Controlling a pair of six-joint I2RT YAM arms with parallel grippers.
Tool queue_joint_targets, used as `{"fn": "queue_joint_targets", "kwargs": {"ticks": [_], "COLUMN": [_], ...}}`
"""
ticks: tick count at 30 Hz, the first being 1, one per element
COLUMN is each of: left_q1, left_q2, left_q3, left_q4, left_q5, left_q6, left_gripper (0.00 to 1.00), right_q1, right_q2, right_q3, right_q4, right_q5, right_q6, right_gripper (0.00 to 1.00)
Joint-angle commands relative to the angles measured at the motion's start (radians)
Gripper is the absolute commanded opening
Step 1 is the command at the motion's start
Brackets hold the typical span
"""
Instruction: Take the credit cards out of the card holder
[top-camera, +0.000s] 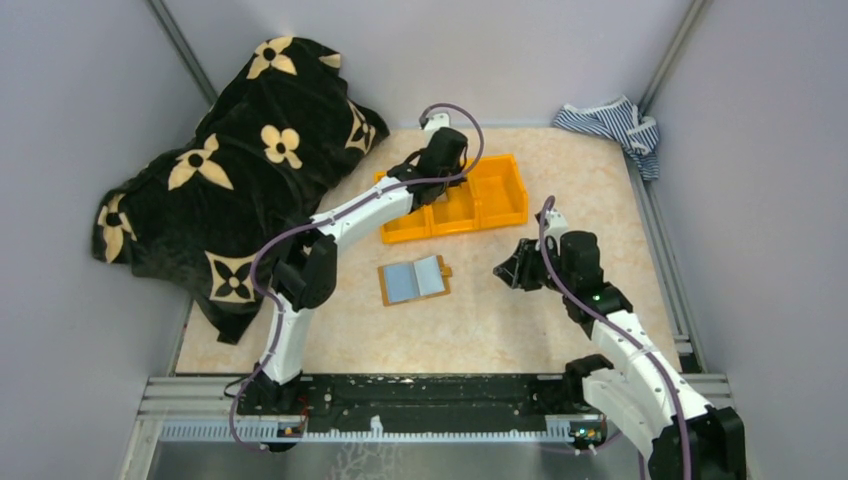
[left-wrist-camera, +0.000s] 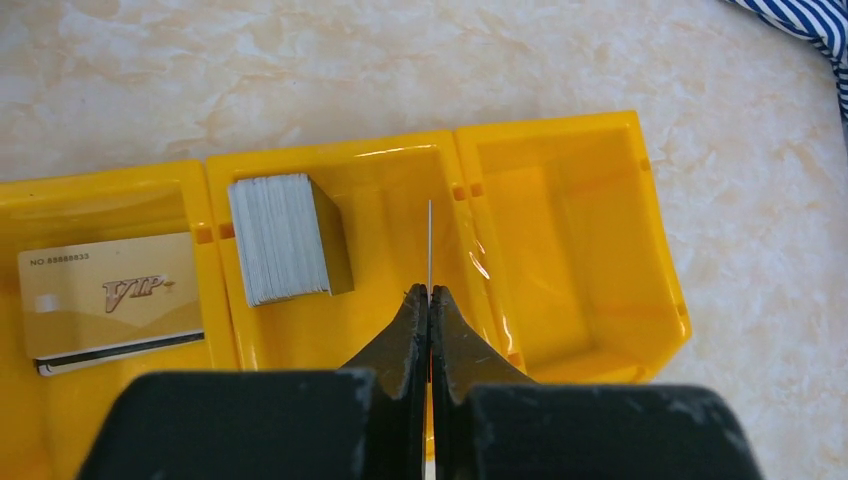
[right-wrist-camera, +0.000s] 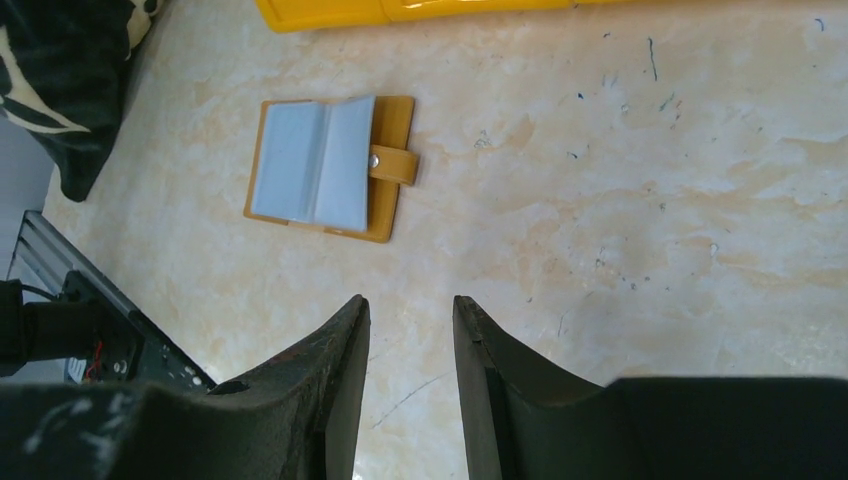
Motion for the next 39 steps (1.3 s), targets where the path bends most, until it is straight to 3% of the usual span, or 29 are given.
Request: {"fn": "queue_joint_targets", "kwargs": {"ticks": [1,18,31,39], "left_q1": [0.023,0.059,0.059,0.061], "left_q2": [-0.006,0.151,0.156,0.144], "left_q3": [0.001,0.159,0.164,0.136], "left_q4": [-0.005,-0.136,-0.151,-0.135], "left_q5": [-0.018,-0.105,-0.117,-0.104], "left_q6": [-0.022,-0.042,-0.060,-0.065], "left_gripper": [0.00,0.00,0.00,0.14], "right_q1": [-0.001,-0.001,-0.001,-0.001], "right_q2": [0.004,0.020,0.006,0.014], "right_q3": [0.004,-0.015,-0.032,-0.032], "right_q4": [0.079,0.102,0.115,0.118], "right_q5": [-0.037,-0.053,-0.071,-0.073], "right_q6": [0.015,0.020,0.029,0.028], "right_gripper": [0.37,0.37,0.37,0.37]}}
